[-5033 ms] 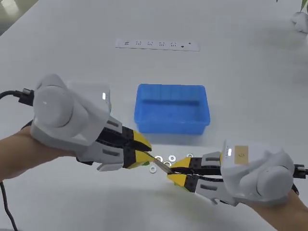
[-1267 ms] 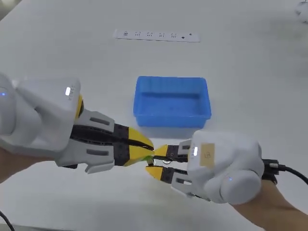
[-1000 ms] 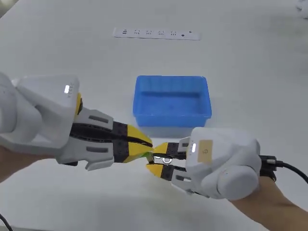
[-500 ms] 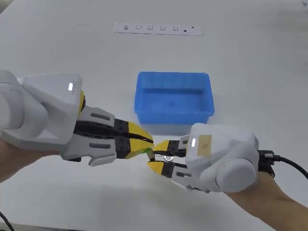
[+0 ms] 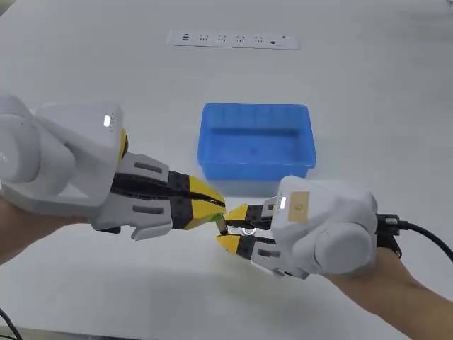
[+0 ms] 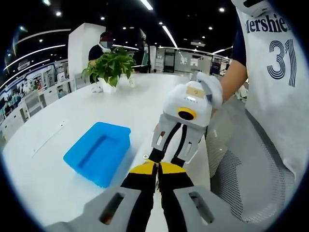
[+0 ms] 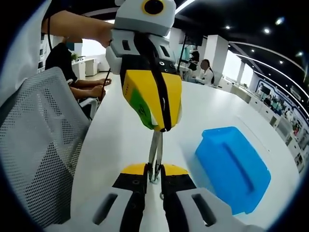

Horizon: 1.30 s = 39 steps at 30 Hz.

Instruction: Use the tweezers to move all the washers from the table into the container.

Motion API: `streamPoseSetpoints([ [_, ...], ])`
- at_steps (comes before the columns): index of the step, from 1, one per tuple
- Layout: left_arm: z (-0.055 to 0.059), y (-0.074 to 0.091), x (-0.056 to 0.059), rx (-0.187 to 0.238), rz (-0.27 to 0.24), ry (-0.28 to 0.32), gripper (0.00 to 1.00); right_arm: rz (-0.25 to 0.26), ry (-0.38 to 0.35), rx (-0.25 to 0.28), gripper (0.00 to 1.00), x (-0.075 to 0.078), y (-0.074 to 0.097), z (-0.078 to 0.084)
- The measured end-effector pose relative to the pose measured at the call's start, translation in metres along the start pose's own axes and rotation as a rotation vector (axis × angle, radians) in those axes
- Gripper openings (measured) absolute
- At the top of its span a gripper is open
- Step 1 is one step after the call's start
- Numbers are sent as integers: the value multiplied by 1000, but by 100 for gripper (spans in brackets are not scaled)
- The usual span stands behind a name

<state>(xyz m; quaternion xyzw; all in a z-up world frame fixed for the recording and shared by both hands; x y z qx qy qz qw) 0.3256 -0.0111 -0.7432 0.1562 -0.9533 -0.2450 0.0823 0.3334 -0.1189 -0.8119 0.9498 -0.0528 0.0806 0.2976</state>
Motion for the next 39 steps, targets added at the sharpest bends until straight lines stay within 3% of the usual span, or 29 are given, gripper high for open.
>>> streamPoseSetpoints([
  [13,0,-1,-2,-5,5,10,5,-10,-29,-19,10,1,1,-1],
  [19,-6,4,0,1,8,3,5,1,-26,-9,10,0,6,-6],
  [32,-41,20,-4,28,6,-77,5,39,33,38,10,18,27,-32],
  [39,-63,22,-15,34,7,-142,5,74,66,54,10,37,38,-43],
])
Point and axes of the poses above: the centre of the closed fingertips' face, and the gripper's own axes: y roughly backward along the fingers, x roughly to its right, z roughly out of its underside, the point moved 8 cm from there along y, roughly backward along the fingers, and after that the axes turned 3 degrees about y, right-handed, at the moved point
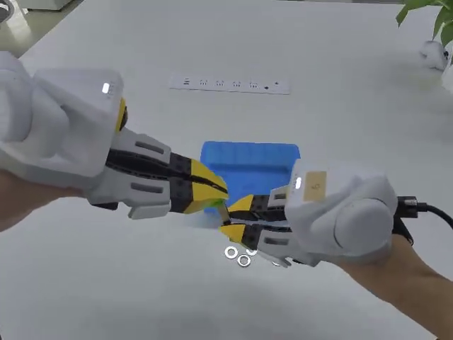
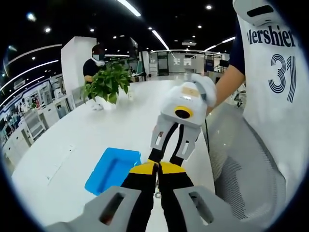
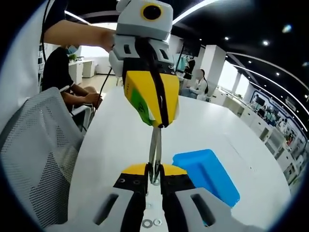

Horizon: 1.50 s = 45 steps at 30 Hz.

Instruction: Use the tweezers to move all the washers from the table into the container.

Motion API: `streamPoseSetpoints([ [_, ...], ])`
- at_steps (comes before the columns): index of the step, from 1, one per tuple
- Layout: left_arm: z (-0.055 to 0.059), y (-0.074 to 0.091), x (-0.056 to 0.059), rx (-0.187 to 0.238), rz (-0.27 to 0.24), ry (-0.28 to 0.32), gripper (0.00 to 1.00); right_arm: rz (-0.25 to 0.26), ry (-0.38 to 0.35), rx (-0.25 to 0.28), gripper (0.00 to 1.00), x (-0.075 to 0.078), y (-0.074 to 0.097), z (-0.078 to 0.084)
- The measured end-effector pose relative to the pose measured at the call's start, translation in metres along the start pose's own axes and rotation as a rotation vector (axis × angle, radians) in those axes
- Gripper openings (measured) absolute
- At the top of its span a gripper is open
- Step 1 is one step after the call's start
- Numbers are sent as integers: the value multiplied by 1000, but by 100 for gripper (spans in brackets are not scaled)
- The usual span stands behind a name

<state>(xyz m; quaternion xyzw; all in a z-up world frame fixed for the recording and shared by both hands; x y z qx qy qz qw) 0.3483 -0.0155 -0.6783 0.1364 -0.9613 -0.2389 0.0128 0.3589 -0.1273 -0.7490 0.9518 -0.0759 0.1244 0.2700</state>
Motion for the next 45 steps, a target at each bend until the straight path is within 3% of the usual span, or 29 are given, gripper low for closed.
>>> streamPoseSetpoints([
  [3,-8,-1,-9,-13,16,-30,5,17,4,1,10,9,3,-2],
  [11,-21,-5,-25,3,20,-68,5,51,7,18,10,31,8,-4],
  [16,-24,-8,-38,2,24,-87,5,66,15,19,10,44,6,-3],
  [22,-23,-22,-64,-4,34,-99,5,89,-5,14,10,67,0,9],
  [29,-6,-41,-89,-26,48,-85,5,84,-41,-12,10,87,-19,33],
  [33,9,-52,-101,-51,56,-58,5,66,-56,-27,10,91,-32,45],
  [39,23,-60,-110,-63,61,-31,5,47,-80,-49,10,94,-44,58],
  [45,30,-66,-113,-77,72,-24,5,34,-93,-66,10,93,-49,65],
])
Point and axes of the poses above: the centre of the closed fingertips' face, and the gripper's own axes: y roughly backward along the fingers, x roughly to its right, z roughly out of its underside, the point moved 8 cm from there along y, roughly backward along the fingers, and after that the axes turned 3 degrees about y, right-handed, at the moved point
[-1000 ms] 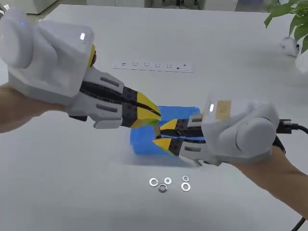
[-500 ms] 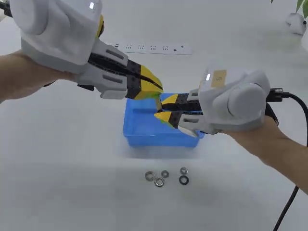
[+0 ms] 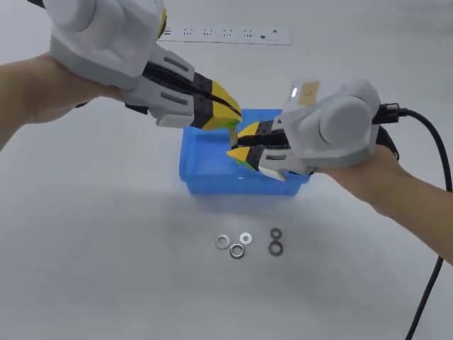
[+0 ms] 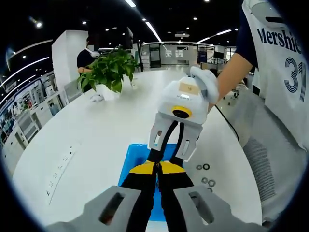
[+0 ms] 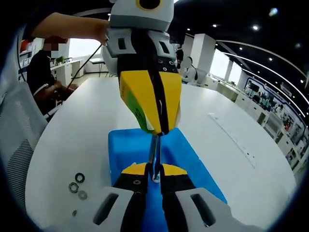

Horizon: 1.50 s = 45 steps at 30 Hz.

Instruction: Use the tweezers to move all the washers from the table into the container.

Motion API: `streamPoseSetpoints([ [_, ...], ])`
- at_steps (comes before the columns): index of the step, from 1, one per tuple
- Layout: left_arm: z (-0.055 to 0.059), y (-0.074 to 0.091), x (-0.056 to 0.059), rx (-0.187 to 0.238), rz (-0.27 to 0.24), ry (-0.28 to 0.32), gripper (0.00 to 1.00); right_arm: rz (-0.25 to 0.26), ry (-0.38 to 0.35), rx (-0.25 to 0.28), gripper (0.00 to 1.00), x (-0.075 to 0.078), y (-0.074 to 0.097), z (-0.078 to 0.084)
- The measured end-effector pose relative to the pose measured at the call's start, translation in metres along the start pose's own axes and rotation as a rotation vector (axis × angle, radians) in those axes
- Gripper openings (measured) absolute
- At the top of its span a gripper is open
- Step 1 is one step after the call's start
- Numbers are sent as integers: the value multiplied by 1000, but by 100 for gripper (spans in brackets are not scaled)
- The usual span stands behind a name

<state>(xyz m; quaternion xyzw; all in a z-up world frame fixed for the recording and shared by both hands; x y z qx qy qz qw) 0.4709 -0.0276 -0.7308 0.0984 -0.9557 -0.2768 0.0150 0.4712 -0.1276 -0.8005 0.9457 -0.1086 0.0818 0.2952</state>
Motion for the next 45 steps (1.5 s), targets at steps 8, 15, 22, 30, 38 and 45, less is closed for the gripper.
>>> streamPoseSetpoints([
  [8,7,-5,0,-2,-1,21,5,4,-12,-24,11,-2,-1,6],
  [15,3,-3,1,-5,-5,13,5,13,-30,-26,12,-1,-1,4],
  [22,-9,8,7,-2,-20,-6,5,29,-18,-2,12,-2,7,-8],
  [30,-33,23,25,4,-29,-63,5,44,34,20,12,-9,28,-28],
  [38,-52,39,54,24,-26,-110,5,41,63,61,12,-27,52,-46],
  [45,-57,43,82,26,-9,-119,5,19,87,64,12,-52,64,-51],
])
Point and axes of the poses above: the centre of the closed fingertips' face, and the gripper's own axes: y roughly backward along the fingers, x roughly to its right, z roughly out of its underside, the point moved 8 cm from there along y, roughly backward along the fingers, and after that the axes turned 3 degrees about y, right-handed, at the moved point
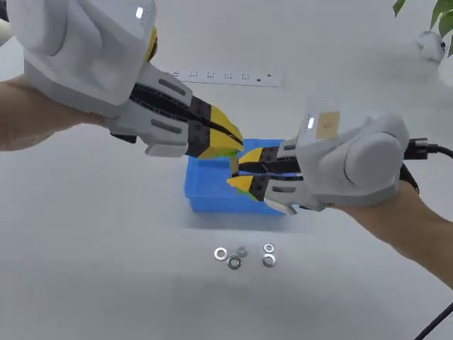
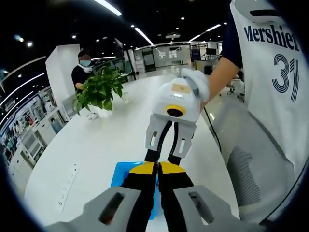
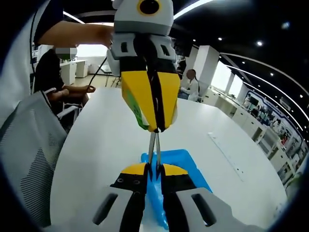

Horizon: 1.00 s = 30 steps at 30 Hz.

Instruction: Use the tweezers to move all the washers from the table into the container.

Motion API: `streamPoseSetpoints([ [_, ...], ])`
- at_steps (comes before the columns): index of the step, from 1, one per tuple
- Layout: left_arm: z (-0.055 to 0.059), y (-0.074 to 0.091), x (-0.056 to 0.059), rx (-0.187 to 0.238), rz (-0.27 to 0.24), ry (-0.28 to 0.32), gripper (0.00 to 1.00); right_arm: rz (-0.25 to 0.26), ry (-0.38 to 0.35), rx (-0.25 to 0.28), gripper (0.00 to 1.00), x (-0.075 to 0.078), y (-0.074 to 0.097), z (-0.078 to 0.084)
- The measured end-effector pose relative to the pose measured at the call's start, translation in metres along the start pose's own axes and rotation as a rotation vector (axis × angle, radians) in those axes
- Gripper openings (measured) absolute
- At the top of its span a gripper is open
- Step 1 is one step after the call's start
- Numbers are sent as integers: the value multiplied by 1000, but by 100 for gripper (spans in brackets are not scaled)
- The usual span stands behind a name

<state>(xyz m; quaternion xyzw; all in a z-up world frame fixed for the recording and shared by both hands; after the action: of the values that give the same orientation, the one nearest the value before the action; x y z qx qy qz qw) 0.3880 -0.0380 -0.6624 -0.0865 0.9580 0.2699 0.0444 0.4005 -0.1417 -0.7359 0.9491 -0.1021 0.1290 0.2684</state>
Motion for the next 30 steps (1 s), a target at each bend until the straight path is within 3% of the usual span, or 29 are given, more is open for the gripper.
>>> streamPoseSetpoints([
  [4,0,0,15,6,6,10,5,-8,-18,3,12,-15,5,1],
  [10,11,-4,41,3,25,50,5,-35,-47,-5,12,-44,5,7],
  [19,25,-7,64,3,39,107,5,-55,-83,-5,11,-73,4,17],
  [24,37,-12,71,-6,52,145,5,-79,-100,-19,11,-86,-1,24],
  [30,44,-18,71,-4,48,176,5,-92,-123,-28,12,-87,-3,32],
])
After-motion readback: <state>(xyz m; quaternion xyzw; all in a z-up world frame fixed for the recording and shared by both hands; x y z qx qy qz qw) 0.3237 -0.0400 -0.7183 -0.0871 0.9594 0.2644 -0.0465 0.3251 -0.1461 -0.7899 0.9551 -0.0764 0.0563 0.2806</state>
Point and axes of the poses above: the centre of the closed fingertips' face, and the gripper's own axes: y roughly backward along the fingers, x roughly to its right, z roughly out of its underside, the point moved 8 cm from there along y, roughly backward along the fingers, and after that the axes turned 3 degrees about y, right-handed, at the moved point
